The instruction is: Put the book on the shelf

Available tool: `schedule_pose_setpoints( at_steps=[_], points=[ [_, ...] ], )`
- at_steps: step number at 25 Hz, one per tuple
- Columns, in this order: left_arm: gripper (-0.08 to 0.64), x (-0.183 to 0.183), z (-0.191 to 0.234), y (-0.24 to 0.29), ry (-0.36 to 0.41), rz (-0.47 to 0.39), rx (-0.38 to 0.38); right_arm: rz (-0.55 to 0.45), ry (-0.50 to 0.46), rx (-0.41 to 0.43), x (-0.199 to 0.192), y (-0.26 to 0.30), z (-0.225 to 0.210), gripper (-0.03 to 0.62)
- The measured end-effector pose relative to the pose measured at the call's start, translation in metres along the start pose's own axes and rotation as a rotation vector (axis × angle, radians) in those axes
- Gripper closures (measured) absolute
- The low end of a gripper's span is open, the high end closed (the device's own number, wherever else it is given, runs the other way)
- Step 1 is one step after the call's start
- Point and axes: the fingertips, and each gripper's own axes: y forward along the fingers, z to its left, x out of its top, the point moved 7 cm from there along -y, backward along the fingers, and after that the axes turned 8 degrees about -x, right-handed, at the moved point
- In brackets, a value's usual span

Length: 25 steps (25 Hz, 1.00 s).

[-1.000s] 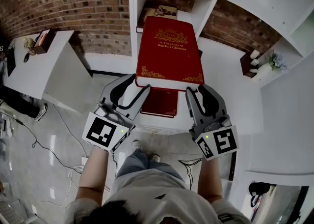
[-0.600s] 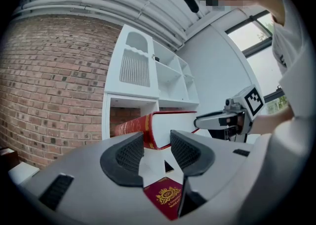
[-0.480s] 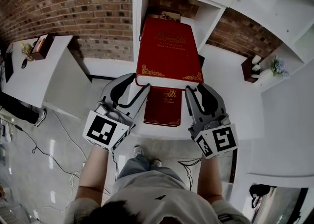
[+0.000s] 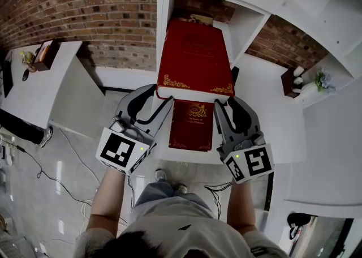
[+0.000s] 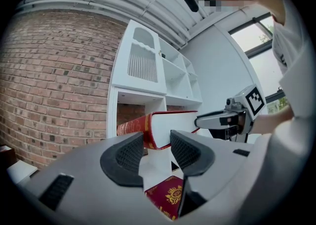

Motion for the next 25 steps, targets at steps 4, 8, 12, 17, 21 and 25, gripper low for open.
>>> schedule_pose_setpoints(
  at_steps=[4, 8, 12, 17, 21, 25],
  points=[
    [0.383, -0.003, 0.008, 0.004, -0.007, -0.002, -0.006, 0.005, -0.002, -0.006, -0.001, 0.008, -0.001, 0.466],
    [0.383, -0.004, 0.016, 0.01, -0.015, -0.003, -0.007, 0.004, -0.005, -0.01, -0.001, 0.017, -0.004, 0.466],
    [0.383, -0.008, 0.023, 0.018, -0.008, 0.003, -0.012, 0.007, -0.005, -0.018, -0.005, 0.025, -0.008, 0.465],
    [0.383, -0.012, 0.036, 0.028, -0.008, 0.014, -0.02, 0.012, -0.011, -0.027, -0.007, 0.039, -0.012, 0.465],
    [0.385, -0.014, 0.046, 0.038, -0.006, 0.023, -0.027, 0.021, -0.015, -0.035, -0.008, 0.052, -0.018, 0.465],
    [0.385, -0.016, 0.056, 0.047, -0.001, 0.039, -0.028, 0.026, -0.013, -0.045, -0.01, 0.064, -0.022, 0.465]
  ],
)
